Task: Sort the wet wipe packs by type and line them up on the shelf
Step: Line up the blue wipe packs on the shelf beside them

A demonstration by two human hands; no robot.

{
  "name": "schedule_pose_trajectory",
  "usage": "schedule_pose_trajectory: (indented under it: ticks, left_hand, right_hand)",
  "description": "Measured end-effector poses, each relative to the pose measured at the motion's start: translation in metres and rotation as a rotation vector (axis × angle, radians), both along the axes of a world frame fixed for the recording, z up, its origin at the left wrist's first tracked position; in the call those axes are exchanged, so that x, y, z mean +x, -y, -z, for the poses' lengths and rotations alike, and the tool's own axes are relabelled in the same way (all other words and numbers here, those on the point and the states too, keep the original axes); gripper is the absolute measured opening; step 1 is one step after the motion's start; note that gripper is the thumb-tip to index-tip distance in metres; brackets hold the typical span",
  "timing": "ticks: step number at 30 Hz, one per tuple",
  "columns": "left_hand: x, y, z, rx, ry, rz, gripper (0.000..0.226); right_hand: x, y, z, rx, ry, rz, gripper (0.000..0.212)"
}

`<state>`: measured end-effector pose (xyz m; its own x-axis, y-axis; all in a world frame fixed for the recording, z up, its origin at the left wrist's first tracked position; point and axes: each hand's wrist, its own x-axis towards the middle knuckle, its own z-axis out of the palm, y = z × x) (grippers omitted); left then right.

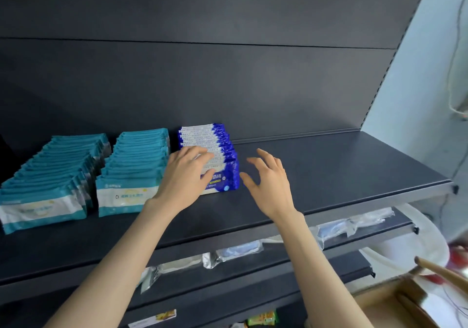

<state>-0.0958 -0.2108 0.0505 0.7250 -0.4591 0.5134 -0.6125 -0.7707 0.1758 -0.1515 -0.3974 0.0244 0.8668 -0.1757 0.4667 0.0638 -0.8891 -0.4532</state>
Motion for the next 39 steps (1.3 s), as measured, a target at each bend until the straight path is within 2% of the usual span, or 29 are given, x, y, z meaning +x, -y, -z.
schedule_pose_trajectory:
  ticks: [3, 7, 13, 18, 23, 28, 33, 39]
  left_hand:
    - [-0.023, 0.023, -0.002, -0.078, 0.077, 0.105, 0.031]
    - [-0.074, 0.063, 0.002, -0.149, 0.062, 0.235, 0.032]
    - [-0.188, 0.128, 0.044, -0.204, -0.083, 0.431, 0.031]
    - [-0.313, 0.169, 0.096, -0.191, -0.276, 0.564, 0.027]
    - [-0.428, 0.196, 0.147, -0.075, -0.459, 0.735, 0.032]
    - [-0.519, 0.215, 0.182, 0.115, -0.577, 0.899, 0.032]
    - [-0.568, 0.254, 0.199, 0.268, -0.656, 1.053, 0.036]
    - [-0.6, 0.325, 0.214, 0.353, -0.696, 1.132, 0.04]
  right_hand:
    - [-0.035, 0.015, -0.003, 0.028, 0.11, 0.086, 0.031]
    - [-0.101, 0.041, 0.006, 0.012, 0.196, 0.195, 0.03]
    - [-0.25, 0.078, 0.041, -0.009, 0.103, 0.404, 0.024]
    - [-0.398, 0.091, 0.089, 0.044, -0.076, 0.599, 0.024]
    - [-0.532, 0.091, 0.132, 0.142, -0.176, 0.826, 0.024]
    - [-0.631, 0.085, 0.16, 0.283, -0.243, 1.032, 0.028]
    - [-0.689, 0.1, 0.175, 0.394, -0.251, 1.21, 0.029]
    - [-0.724, 0.15, 0.187, 0.516, -0.243, 1.329, 0.032]
